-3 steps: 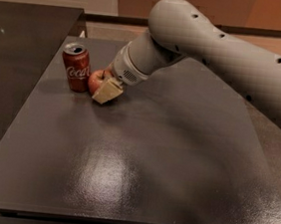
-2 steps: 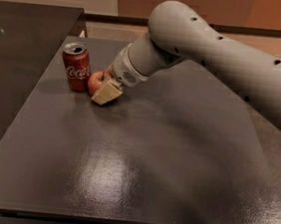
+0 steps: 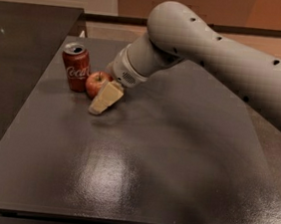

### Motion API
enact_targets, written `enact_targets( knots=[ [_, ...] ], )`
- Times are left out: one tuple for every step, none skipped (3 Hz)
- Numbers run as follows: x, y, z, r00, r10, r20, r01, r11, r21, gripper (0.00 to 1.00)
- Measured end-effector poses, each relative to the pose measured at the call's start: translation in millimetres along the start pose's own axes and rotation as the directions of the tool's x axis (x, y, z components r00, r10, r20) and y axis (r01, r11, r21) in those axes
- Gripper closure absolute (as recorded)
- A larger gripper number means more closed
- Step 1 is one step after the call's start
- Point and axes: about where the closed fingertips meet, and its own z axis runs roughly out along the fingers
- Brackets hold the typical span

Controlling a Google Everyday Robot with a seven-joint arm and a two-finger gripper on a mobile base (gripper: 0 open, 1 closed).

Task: Move apple near coke can

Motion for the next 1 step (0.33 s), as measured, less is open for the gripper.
enact_targets(
  knots=[
    [0.0, 0.0, 0.0, 1.0, 0.0, 0.0, 0.0, 1.0, 0.0, 0.0]
  ],
)
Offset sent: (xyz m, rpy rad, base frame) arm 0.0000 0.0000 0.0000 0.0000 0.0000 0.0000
